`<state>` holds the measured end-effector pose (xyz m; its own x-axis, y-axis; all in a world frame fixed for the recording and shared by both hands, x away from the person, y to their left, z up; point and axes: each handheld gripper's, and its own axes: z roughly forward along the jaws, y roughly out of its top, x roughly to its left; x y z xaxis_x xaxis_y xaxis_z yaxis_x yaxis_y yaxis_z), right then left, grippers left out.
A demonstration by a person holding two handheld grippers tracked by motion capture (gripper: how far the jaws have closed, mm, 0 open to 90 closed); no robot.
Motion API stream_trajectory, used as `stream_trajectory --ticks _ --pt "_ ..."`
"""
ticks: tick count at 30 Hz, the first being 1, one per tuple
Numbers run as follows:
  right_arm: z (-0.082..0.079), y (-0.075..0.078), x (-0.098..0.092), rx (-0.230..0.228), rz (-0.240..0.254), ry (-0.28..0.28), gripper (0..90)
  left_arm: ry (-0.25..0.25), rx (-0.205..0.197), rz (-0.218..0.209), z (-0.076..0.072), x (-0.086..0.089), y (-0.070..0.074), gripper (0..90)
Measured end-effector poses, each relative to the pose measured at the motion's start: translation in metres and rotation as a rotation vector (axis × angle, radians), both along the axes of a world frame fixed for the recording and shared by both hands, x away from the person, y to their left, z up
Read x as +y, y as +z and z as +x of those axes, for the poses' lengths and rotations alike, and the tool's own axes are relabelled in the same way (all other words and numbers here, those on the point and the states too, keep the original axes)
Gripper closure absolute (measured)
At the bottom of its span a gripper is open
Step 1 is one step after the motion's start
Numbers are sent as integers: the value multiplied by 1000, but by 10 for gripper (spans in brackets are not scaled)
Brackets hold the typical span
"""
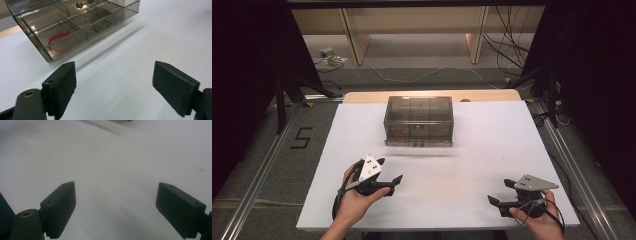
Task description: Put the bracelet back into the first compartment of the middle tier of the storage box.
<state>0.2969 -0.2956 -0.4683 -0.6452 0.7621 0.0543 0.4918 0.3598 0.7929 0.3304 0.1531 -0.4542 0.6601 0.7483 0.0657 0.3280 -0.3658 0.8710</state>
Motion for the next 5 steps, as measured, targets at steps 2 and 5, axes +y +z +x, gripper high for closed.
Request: stream_trajectory --ticks 2,5 --pt "0 0 0 0 -1 2 173 -4 1 -1 -7 0 -4 193" --pt "0 0 0 2 -1 3 173 -17 16 -4 -13 -5 -7 191"
